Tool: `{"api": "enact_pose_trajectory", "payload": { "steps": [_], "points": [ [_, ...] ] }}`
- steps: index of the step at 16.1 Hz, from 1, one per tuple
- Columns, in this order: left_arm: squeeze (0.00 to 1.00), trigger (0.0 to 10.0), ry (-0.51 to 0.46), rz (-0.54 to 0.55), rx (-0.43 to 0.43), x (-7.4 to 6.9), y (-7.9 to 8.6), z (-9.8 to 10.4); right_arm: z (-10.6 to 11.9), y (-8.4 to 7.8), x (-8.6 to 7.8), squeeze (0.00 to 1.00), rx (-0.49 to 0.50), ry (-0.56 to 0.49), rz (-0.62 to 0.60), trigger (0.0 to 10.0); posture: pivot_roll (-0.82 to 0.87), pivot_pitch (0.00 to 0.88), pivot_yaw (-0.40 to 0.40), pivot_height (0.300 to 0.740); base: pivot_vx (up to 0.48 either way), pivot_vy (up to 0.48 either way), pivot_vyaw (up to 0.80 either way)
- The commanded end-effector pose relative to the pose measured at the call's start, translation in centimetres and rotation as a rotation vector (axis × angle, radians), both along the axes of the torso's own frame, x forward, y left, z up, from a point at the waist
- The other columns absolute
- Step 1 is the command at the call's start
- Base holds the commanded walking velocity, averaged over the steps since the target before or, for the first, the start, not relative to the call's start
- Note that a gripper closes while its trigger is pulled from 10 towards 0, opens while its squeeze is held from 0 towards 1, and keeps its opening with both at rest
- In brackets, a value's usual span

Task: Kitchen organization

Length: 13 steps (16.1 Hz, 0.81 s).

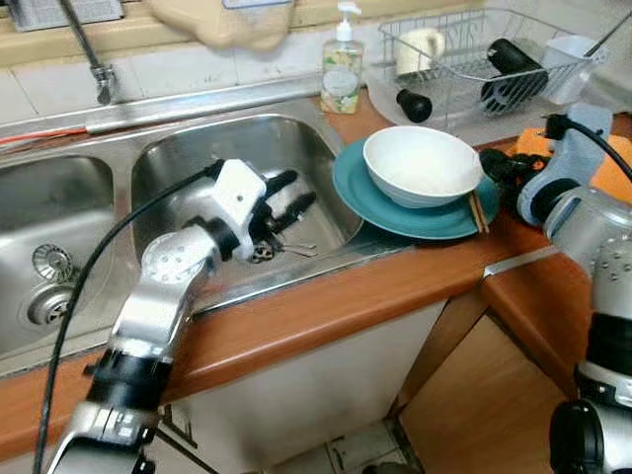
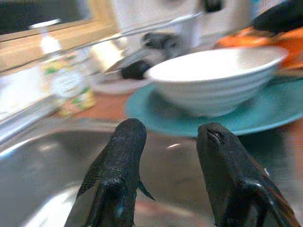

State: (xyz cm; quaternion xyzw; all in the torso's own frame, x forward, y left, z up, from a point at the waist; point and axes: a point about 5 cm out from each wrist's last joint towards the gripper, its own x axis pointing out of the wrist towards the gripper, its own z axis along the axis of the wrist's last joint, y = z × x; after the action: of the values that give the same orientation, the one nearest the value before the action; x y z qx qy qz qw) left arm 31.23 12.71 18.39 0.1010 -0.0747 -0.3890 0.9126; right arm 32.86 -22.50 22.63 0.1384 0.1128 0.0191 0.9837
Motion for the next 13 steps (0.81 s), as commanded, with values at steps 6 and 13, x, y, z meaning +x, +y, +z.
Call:
{"api": "enact_pose_trajectory", "payload": {
  "steps": [6, 13],
  "points": [
    [0.00, 10.0, 0.063, -0.099, 0.067, -2.6, -0.5, -0.3, -0.7, -0.4, 0.9, 1.00, 0.233, 0.062, -0.006, 10.0, -0.13, 0.000, 0.024, 0.740, 0.000, 0.000, 0.00],
    [0.00, 10.0, 0.071, -0.099, 0.073, -3.0, -0.8, 0.0, -0.3, 1.6, 1.6, 0.00, 0.298, 0.100, 0.147, 7.7, -0.13, 0.000, 0.014, 0.740, 0.000, 0.000, 0.00]
  ]
}}
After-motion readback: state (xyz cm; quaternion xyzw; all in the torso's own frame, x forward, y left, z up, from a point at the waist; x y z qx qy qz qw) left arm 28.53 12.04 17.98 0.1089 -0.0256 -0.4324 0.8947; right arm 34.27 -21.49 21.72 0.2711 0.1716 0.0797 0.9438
